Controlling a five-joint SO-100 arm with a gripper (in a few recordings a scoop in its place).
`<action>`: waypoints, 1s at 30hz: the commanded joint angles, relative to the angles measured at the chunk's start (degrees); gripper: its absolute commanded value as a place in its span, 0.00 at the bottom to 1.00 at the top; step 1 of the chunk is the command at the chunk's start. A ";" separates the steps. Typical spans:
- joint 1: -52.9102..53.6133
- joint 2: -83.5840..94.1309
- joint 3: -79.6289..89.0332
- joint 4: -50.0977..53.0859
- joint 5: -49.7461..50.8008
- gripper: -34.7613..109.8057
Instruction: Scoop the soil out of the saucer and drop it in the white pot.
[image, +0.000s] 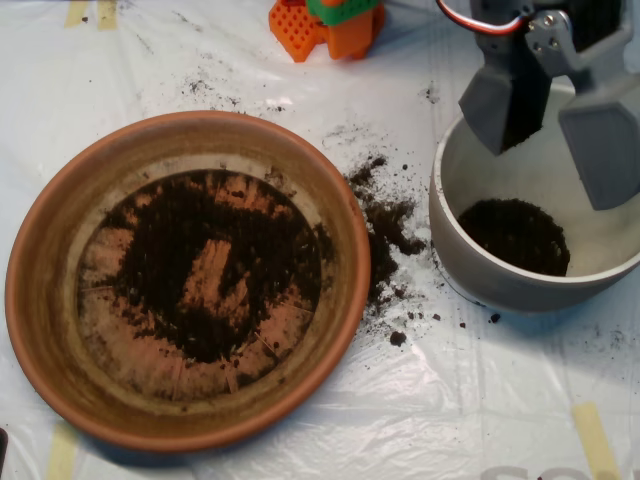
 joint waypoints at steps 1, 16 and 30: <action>0.53 3.25 -2.11 0.26 -0.09 0.44; 2.46 8.26 7.21 -4.39 -0.88 0.45; 1.49 8.00 5.36 -4.48 0.70 0.48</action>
